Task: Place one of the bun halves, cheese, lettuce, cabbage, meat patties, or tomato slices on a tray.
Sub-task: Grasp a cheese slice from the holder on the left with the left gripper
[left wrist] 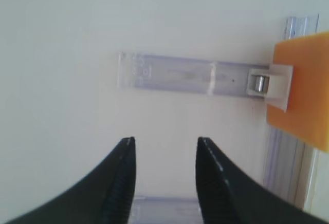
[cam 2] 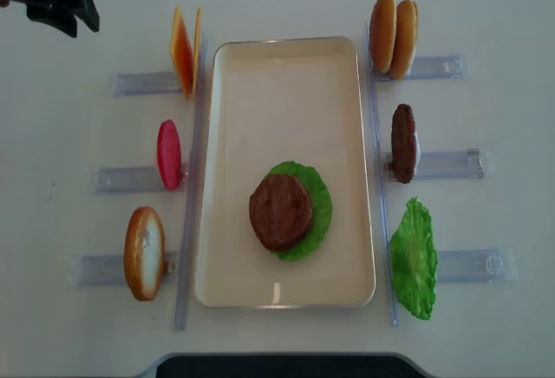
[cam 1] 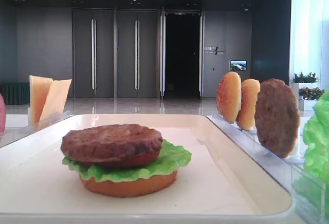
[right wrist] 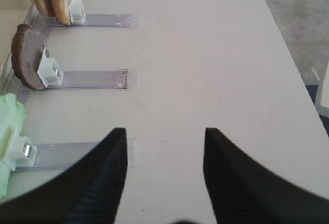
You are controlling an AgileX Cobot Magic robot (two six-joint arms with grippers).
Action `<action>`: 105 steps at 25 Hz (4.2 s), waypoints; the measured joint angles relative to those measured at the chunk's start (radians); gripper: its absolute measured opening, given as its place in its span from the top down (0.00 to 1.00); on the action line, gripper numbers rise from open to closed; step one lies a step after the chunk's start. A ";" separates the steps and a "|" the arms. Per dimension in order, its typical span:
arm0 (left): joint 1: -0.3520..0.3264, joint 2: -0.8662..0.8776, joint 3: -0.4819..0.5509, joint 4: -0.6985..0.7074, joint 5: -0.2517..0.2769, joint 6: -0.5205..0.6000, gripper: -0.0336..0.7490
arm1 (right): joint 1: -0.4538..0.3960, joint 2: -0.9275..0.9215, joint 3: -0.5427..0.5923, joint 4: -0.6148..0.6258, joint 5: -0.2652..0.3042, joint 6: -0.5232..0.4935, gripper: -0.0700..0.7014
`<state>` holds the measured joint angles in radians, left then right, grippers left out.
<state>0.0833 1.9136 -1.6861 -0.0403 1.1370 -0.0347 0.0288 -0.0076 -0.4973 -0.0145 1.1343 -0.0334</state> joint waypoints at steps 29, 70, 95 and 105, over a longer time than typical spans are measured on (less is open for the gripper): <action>-0.157 0.154 -0.279 0.007 0.096 -0.091 0.57 | 0.000 0.000 0.000 0.000 0.000 0.000 0.44; -0.349 0.250 -0.280 0.049 0.097 -0.215 0.57 | 0.022 0.000 0.000 0.000 0.000 0.000 0.44; -0.349 0.315 -0.280 0.075 0.097 -0.213 0.59 | 0.022 0.000 0.000 0.000 0.000 0.000 0.44; -0.349 0.315 -0.280 0.076 0.097 -0.191 0.87 | 0.022 0.000 0.000 0.000 0.000 0.000 0.44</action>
<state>-0.2661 2.2289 -1.9664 0.0358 1.2337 -0.2253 0.0508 -0.0076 -0.4973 -0.0145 1.1343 -0.0334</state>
